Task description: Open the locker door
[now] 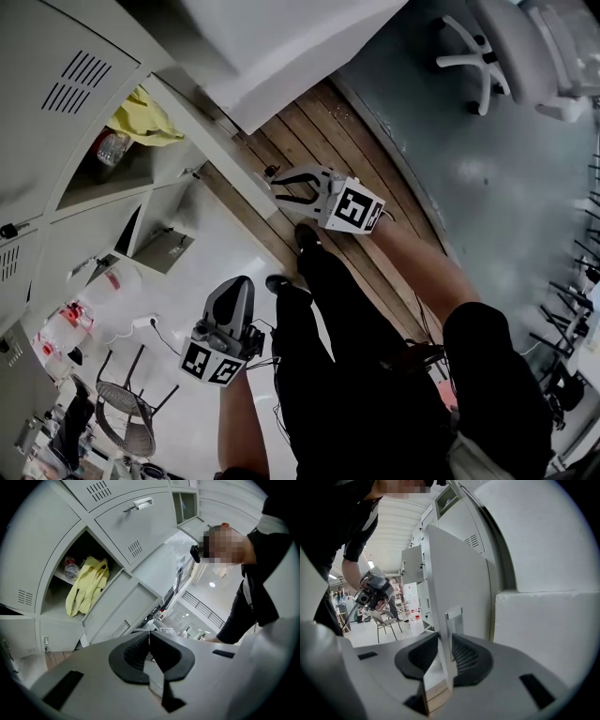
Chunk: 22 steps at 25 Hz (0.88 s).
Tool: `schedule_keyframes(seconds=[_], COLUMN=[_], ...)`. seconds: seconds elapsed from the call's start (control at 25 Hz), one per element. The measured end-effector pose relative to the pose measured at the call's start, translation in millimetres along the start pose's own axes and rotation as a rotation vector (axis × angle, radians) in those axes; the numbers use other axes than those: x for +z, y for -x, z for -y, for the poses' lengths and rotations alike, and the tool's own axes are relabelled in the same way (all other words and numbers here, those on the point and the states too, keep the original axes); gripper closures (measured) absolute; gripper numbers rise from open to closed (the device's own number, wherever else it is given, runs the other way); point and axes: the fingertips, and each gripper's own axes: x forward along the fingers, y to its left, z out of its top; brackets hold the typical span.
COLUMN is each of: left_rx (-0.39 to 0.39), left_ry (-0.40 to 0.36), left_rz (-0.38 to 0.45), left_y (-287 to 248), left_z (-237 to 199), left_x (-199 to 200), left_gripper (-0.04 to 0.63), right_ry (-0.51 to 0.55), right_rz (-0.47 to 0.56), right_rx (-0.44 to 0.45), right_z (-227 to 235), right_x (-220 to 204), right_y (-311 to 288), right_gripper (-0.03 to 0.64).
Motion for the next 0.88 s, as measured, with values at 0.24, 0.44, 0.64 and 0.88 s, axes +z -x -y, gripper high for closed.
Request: schedule_keyframes(seconds=[0.24,0.44,0.64,0.88], left_rx=[-0.019,-0.027,-0.030,-0.026], left_ry=[-0.007,-0.017,-0.018,-0.015], left_rz=[-0.006,-0.007,-0.011,-0.006], left_y=[-7.6,-12.5,-17.7,-23.1], left_z=[4.8,7.5,11.8,15.9], left_x=[2.6,4.8,2.8,-0.7], left_gripper=[0.577,0.577,0.577,0.577], right_ry=[-0.010,-0.032,-0.042,-0.058], right_rz=[-0.015,-0.014,-0.014,-0.003], right_rx=[-0.052,-0.095,-0.130,-0.163], right_z=[13.0,25.5,38.2,52.5], right_x=[-3.1,-5.7,-8.3,-10.2], right_y=[13.7,26.6,38.6,50.9], right_gripper=[0.512,0.515,0.531,0.536])
